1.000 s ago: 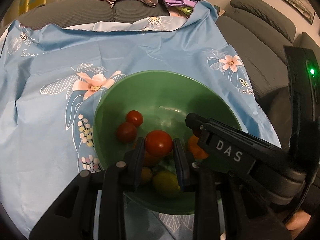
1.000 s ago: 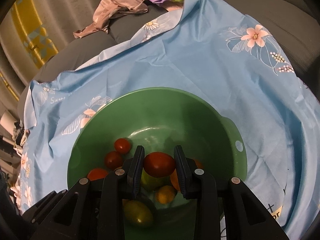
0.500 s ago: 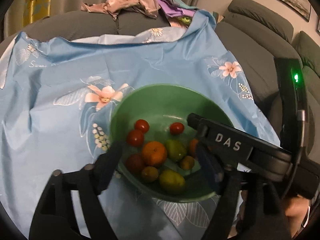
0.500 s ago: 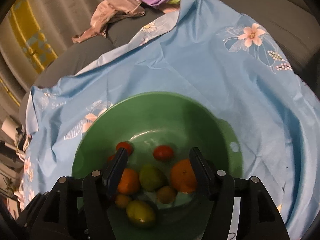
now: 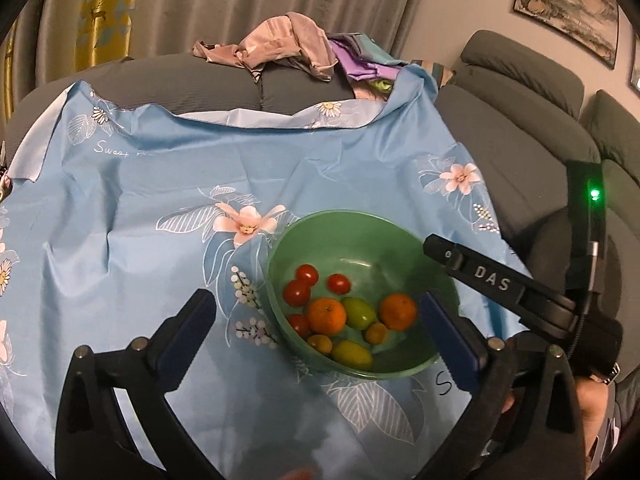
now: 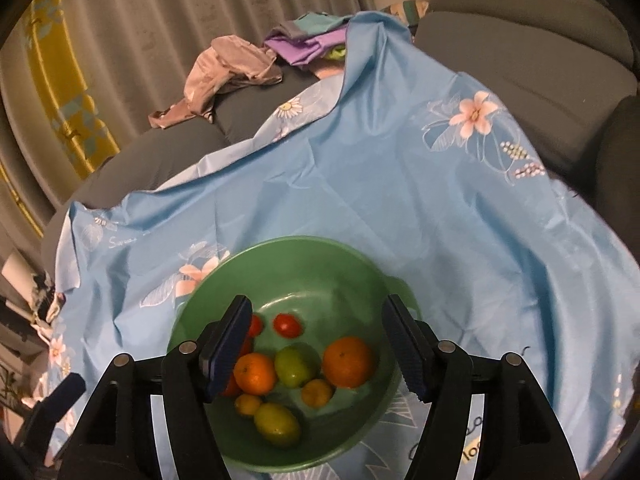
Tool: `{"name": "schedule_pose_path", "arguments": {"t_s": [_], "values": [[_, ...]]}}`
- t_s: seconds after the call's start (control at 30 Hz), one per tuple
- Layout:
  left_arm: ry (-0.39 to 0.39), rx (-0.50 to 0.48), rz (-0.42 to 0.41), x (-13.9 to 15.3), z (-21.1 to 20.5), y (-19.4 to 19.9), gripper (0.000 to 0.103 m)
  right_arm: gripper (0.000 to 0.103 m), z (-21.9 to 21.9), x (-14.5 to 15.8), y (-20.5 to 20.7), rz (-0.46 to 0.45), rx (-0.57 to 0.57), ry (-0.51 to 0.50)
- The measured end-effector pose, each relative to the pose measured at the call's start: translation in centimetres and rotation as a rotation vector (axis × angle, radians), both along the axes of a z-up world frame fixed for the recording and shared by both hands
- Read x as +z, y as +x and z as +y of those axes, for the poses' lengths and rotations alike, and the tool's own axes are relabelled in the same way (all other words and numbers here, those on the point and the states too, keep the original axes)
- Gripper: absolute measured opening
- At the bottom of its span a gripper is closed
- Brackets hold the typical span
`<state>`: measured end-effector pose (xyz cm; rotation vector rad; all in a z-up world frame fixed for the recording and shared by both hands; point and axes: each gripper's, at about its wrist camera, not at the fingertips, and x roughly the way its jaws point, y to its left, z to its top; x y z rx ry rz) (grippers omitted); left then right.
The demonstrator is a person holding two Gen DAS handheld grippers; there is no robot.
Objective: Organize fruits
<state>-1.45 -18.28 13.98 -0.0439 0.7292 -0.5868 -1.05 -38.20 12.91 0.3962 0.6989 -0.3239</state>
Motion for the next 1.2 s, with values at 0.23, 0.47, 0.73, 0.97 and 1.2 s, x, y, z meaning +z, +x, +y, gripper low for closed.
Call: {"name": "schedule_pose_path", "arguments": {"t_s": [0.23, 0.47, 0.73, 0.97, 1.2], "values": [[0.023, 0.000, -0.016, 0.08, -0.34, -0.39, 0.102, 0.068, 0.19, 0.04, 0.11, 0.004, 0.005, -0.011], [0.021, -0.018, -0.018, 0.07, -0.58, -0.69, 0.102, 0.068, 0.50, 0.06, 0.07, 0.010, 0.012, -0.024], [0.017, -0.018, -0.017, 0.03, -0.65, -0.77, 0.102, 0.068, 0.30, -0.03, 0.02, 0.019, 0.000, -0.028], [0.009, -0.017, -0.017, 0.16, -0.45, -0.92, 0.102, 0.068, 0.43, 0.06, 0.07, 0.017, 0.004, -0.032], [0.003, -0.019, -0.017, 0.24, -0.43, -0.98, 0.102, 0.068, 0.53, 0.13, 0.04, 0.016, 0.010, -0.040]]}}
